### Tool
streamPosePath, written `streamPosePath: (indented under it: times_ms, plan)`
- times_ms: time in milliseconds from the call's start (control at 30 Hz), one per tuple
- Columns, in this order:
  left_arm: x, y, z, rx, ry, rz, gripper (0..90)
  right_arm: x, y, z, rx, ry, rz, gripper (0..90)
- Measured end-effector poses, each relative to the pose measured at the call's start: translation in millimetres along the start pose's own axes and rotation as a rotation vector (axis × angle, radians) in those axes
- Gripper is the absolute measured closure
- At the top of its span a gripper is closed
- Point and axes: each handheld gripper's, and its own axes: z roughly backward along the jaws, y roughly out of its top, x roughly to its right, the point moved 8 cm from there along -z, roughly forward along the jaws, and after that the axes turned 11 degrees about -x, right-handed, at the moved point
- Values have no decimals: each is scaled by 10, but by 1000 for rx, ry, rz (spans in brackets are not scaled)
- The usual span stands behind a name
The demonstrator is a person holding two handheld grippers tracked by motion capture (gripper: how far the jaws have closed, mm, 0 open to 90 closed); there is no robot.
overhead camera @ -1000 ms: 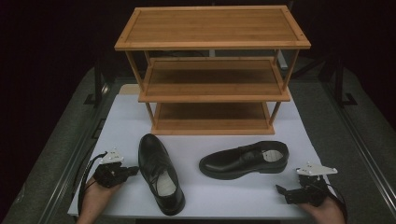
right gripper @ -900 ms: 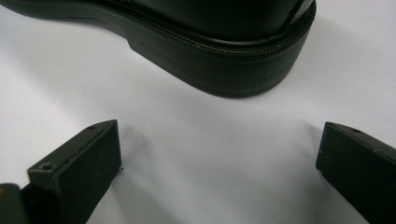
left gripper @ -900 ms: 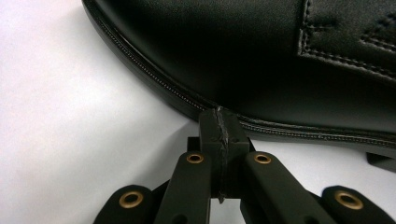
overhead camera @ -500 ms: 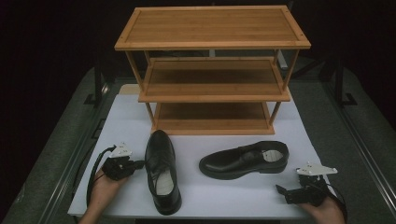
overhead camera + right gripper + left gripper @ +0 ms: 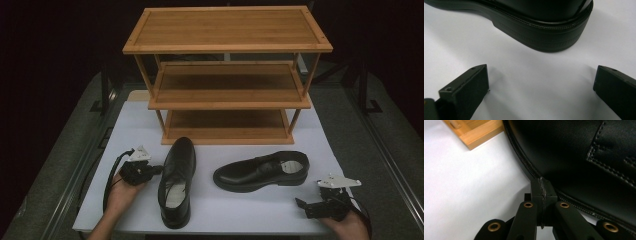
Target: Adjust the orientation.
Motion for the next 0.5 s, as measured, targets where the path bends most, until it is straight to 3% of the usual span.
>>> streamPosePath:
  times_ms: [100,233,500]
  plan:
    - [10,9,-5,0,-1,4,900,0,-1,0,0,0,0,0]
    - [83,-51,71,6,-34,6,900,0,-2,2,0,-1,-1,0]
    - [383,-278,246,10,-85,-7,900,-1,-2,1,-1,-1,-1,0]
